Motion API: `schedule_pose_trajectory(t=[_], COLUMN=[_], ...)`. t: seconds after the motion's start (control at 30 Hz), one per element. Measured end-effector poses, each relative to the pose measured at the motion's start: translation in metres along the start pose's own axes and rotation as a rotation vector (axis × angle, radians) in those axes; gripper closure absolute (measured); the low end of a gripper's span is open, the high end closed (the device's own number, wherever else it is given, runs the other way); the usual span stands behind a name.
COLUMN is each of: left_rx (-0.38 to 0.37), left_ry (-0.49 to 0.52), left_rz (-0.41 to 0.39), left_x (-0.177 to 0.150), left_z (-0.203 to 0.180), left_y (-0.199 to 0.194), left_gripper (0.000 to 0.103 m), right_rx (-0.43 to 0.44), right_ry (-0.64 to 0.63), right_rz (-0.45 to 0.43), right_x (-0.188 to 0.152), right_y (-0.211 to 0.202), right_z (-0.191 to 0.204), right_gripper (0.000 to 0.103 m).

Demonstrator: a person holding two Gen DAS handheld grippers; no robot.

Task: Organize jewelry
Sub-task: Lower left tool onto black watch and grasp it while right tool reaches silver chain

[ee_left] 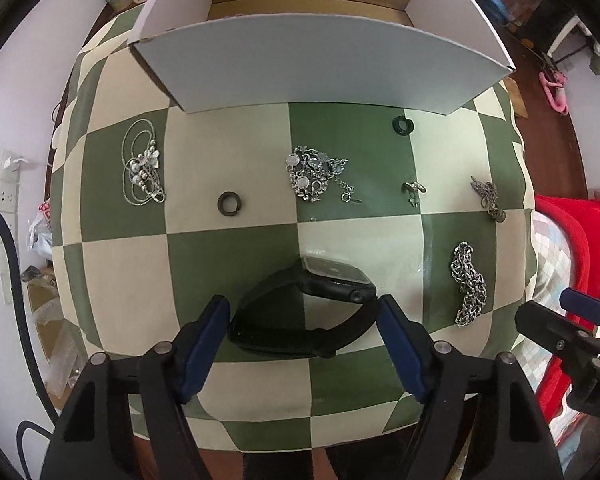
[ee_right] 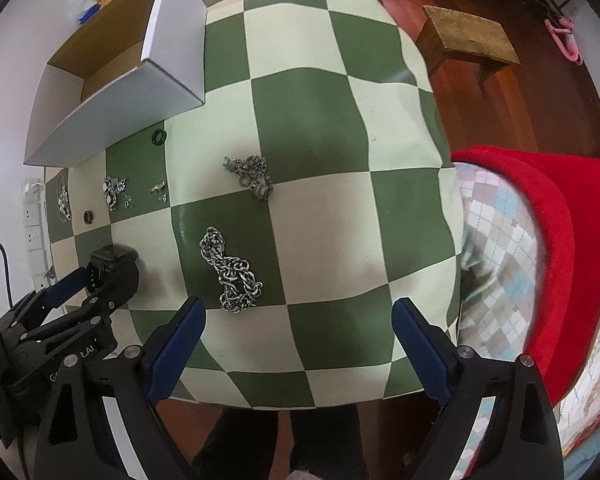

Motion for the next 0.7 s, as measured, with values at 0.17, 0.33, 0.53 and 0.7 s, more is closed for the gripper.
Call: schedule_pose_trajectory(t=[0.17, 0.33, 0.53, 0.7], left_rx=[-0.023, -0.015, -0.013, 0.032], left_ry=[0.011, 0.056, 0.043, 0.063], left_rz=[0.021, 0.015, -0.023, -0.069], left_x=[0.002, 0.004, 0.004, 0.005], left_z=[0.005, -0.007, -0.011, -0.003], left_y=[0.007, 0.010, 0.001, -0.020], left_gripper=[0.031, 0.030, 0.043, 0.046], right_rx=[-0.007, 0.002, 0.010, 0.042], right_ry=[0.005, 0.024, 0.029, 0.036], right_rz=[0.024, 0.031, 0.033, 0.037], right_x=[-0.003, -0.004, -0.006, -0.005], right_y=[0.008, 0.011, 0.012, 0.022], right_z=[0.002, 0.000, 0.000, 0.003], right_gripper=[0.008, 0.008, 0.008, 0.025])
Point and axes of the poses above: each gripper's, at about its wrist camera, not at the fingertips, and y roughly the way its jaws point, z to its left, x to its top, the point moved 5 cm from there along y, roughly the way its jaws point, and after that the axes turned 14 degrees about -z, right-handed, at the moved point
